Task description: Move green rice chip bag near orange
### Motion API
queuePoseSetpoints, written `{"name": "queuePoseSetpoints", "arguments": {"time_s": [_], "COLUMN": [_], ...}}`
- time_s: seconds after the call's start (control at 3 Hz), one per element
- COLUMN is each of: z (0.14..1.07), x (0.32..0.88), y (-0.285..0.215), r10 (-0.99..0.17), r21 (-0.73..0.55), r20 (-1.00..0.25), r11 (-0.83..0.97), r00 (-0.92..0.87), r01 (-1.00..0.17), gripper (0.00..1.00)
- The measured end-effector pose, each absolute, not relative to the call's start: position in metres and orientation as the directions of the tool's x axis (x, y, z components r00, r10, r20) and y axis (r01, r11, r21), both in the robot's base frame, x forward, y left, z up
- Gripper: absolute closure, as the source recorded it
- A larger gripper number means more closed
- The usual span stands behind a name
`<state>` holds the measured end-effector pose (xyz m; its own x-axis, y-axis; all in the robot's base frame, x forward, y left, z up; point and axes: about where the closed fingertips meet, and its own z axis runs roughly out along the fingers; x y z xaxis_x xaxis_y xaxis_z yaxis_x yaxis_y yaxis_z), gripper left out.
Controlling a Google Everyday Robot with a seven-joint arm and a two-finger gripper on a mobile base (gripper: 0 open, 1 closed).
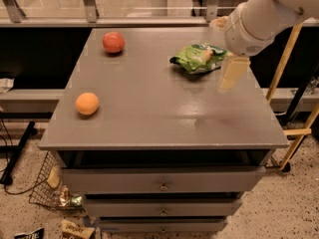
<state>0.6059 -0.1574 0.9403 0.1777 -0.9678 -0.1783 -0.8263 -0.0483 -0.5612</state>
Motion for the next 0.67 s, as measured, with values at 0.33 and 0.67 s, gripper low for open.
{"name": "queuePoseSetpoints", "arguments": {"time_s": [0.33, 0.67], "z": [0.928, 0.906], "x": [0.638, 0.672], "y": [-0.141, -0.135], "r10": [-0.964, -0.966], "r21": [-0.594, -0.600], "r20": [-0.164, -0.168], "r11": [-0.071, -0.056], "r00": [0.208, 0.194], "r01": [-0.801, -0.798], "gripper": [0.00, 0.00]}}
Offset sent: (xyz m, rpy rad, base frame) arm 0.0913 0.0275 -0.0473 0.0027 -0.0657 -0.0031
